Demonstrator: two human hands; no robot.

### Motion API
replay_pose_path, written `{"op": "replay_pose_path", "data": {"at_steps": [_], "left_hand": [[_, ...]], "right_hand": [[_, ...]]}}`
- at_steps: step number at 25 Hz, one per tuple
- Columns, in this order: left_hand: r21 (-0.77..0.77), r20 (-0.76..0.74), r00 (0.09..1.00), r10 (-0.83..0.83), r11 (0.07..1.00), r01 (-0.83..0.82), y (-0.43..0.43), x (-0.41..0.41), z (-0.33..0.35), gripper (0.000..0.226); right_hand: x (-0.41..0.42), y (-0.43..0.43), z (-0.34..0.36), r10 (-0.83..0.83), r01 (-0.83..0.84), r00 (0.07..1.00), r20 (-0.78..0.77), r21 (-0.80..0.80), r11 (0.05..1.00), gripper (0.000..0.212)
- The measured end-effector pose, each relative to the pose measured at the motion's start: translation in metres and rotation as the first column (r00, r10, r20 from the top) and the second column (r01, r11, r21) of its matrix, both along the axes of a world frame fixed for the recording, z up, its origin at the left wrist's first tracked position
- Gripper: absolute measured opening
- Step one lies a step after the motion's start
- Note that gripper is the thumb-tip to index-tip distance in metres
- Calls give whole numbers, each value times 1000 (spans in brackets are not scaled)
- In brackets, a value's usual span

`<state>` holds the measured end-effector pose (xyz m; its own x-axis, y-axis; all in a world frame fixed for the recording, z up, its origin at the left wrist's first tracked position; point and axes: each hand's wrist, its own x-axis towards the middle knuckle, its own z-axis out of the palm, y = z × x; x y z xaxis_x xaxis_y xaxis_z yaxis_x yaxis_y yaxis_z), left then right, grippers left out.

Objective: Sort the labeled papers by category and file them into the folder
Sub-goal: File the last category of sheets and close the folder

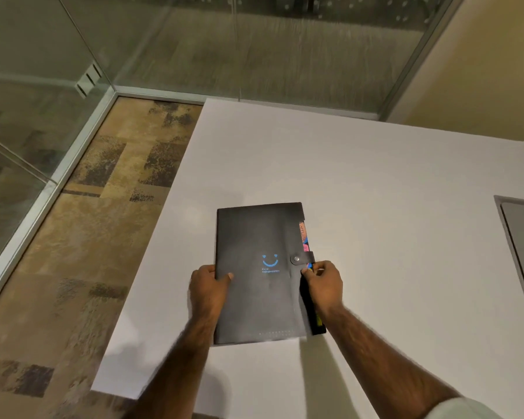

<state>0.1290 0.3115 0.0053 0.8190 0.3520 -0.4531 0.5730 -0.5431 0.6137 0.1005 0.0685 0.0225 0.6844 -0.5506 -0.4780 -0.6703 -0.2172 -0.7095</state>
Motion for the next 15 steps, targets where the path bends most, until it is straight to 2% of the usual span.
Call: {"op": "replay_pose_path", "data": {"at_steps": [5,10,15], "left_hand": [[-190,77,996,-39,980,53,-53,-3,35,32],[-249,160,973,-168,947,204,-134,5,77,27],[-228,173,946,-275,923,311,-229,15,95,25]], "right_hand": [[-16,-52,35,-90,92,995,30,-57,994,9],[-25,-136,66,-164,172,981,100,-83,982,11],[-29,-225,74,-236,251,963,131,-111,962,9]]}}
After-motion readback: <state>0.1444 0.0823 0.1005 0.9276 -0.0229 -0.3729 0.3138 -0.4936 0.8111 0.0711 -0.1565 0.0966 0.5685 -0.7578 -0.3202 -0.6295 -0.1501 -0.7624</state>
